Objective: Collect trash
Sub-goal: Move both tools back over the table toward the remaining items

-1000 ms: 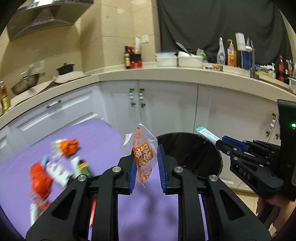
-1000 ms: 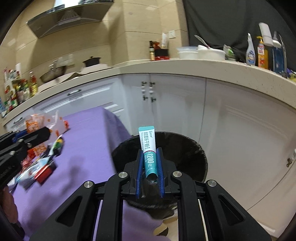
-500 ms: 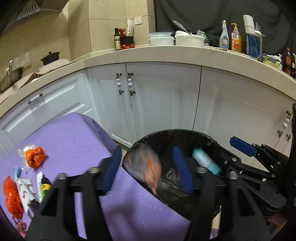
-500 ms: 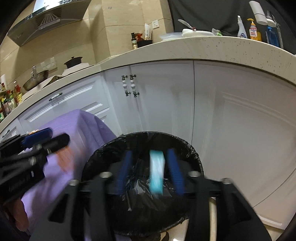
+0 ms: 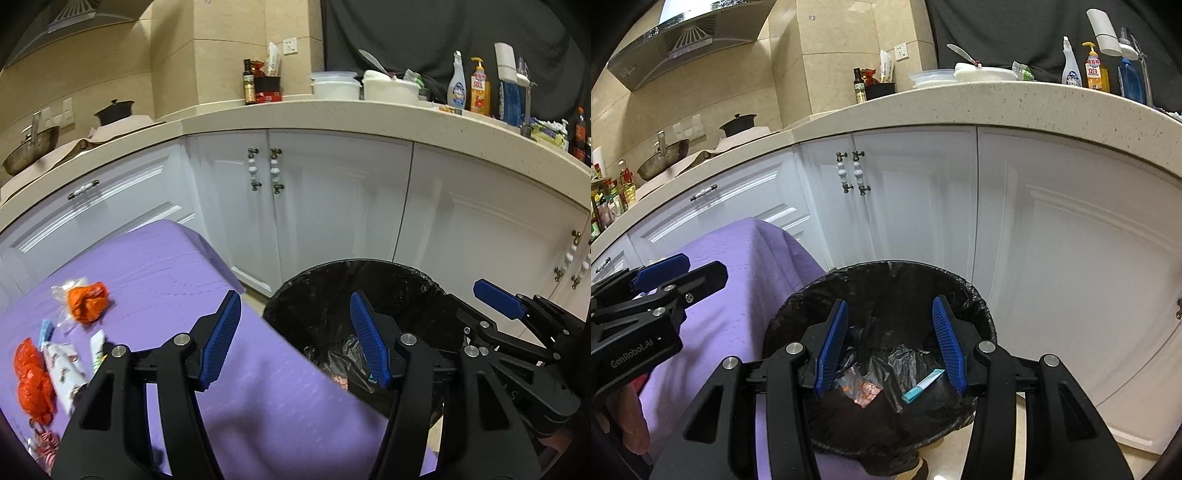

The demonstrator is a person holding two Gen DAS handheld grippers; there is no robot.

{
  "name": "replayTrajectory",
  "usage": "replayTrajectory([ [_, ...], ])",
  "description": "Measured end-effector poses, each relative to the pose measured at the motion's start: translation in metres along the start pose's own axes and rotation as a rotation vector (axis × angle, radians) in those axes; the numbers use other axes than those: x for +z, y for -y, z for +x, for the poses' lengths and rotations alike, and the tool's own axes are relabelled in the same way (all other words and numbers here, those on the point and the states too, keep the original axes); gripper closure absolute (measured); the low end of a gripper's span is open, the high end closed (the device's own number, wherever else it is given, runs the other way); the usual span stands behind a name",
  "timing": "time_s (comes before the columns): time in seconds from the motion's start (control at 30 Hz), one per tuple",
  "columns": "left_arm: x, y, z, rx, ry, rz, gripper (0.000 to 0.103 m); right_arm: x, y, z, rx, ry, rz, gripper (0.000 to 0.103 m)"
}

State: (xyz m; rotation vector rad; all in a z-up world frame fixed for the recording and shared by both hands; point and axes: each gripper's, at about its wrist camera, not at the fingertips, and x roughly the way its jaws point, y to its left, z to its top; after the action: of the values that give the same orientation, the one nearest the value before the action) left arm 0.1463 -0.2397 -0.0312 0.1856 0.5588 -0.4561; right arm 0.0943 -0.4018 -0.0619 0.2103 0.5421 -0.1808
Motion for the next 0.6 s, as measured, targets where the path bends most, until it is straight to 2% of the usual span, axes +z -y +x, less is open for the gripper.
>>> replayTrajectory([
  [0.27, -0.016, -0.039, -0.055, 0.072, 0.025, -0.055, 0.036, -0.003, -0.049, -0.024, 0.089, 0.008, -0.054, 0.053],
  [0.6, -0.066, -0.116, -0.139, 0.245, 0.026, -0.131, 0.035, -0.029, -0.146, -0.049, 0.275, -0.025, -0.175, 0.049],
])
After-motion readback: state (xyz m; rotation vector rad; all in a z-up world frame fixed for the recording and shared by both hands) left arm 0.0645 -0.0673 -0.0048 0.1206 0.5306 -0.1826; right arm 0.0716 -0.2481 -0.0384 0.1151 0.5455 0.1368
